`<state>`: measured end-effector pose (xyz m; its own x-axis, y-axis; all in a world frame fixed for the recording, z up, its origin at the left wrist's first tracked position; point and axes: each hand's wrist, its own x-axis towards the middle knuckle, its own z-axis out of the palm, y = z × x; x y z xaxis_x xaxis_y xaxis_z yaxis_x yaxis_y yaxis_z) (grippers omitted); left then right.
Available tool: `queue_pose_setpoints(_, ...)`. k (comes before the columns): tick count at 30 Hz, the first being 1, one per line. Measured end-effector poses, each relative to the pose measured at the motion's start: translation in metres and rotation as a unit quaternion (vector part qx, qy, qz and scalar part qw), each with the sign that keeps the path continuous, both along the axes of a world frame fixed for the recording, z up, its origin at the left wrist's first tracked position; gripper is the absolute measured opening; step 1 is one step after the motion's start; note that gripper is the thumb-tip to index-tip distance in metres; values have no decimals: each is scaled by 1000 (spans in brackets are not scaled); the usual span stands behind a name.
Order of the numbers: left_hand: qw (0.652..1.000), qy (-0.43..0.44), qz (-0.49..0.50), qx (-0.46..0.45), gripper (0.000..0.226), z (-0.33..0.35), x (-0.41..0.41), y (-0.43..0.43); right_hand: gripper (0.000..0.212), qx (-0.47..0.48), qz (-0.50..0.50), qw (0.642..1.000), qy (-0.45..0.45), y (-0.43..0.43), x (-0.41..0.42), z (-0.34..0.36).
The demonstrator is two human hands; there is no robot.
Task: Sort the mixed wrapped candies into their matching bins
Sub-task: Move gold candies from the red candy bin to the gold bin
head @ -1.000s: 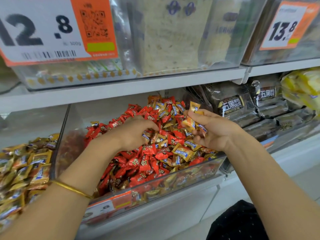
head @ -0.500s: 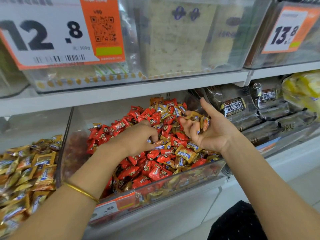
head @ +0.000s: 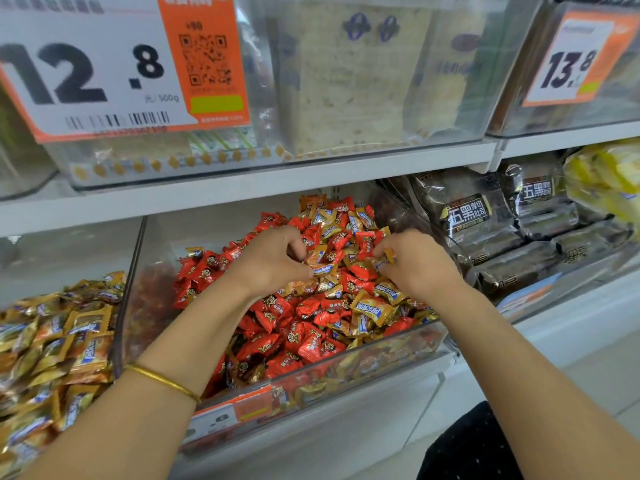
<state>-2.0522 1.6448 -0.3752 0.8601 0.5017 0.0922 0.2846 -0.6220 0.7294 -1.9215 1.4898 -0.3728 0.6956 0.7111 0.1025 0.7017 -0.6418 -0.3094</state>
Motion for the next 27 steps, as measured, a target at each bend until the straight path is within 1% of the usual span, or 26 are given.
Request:
queue_pose_setpoints(4, 999, -10, 44, -18, 31, -1, -2, 7, 46, -25, 73, 996, 44, 15, 6, -10)
queue_pose_setpoints(8, 998, -4, 58, -13, 35, 0, -5, 11, 56, -22, 124, 989, 72, 31, 4, -16)
queue_pose_setpoints(10, 998, 0, 55, -9, 36, 0, -7, 12, 54, -16, 136, 988, 73, 37, 5, -20)
queue_pose_setpoints(12, 998, 0, 55, -34, 37, 1, -9, 14, 44, -9, 138, 989, 54, 39, 5, -21)
queue_pose_setpoints(14, 997, 2, 56, -57, 38, 1, -13, 15, 36, 27, 135, 989, 60, 38, 6, -19)
queue_pose_setpoints(15, 996, 4, 57, -64, 39, 2, -14, 15, 36, 62, 128, 986, 87, 36, 7, -16)
queue_pose_setpoints(16, 996, 5, 58, -66, 39, 2, -15, 16, 40, 104, 112, 979, 137, 34, 6, -13)
queue_pose_setpoints(17, 996, 6, 58, -64, 39, 3, -16, 16, 45, 150, 90, 963, 205, 31, 6, -10)
queue_pose_setpoints(18, 997, 7, 57, -60, 40, 4, -17, 17, 46, 191, 64, 939, 280, 28, 6, -7)
queue_pose_setpoints(19, 997, 9, 56, -56, 40, 5, -18, 17, 44, 220, 40, 912, 345, 24, 5, -3)
queue_pose_setpoints(20, 997, 13, 56, -52, 40, 6, -19, 17, 35, 239, 21, 888, 392, 21, 5, 0)
queue_pose_setpoints(21, 997, 18, 58, -48, 40, 7, -19, 17, 20, 249, 6, 869, 427, 18, 4, 3)
queue_pose_setpoints(22, 997, 21, 61, -48, 40, 8, -20, 17, 11, 253, -7, 855, 453, 16, 3, 6)
queue_pose_setpoints(25, 997, 8, 55, -60, 38, 9, -20, 14, 7, 264, -45, 818, 509, 7, 0, 12)
queue_pose_setpoints(27, 996, -6, 50, -74, 38, 10, -19, 11, 3, 268, -50, 804, 529, 1, -2, 15)
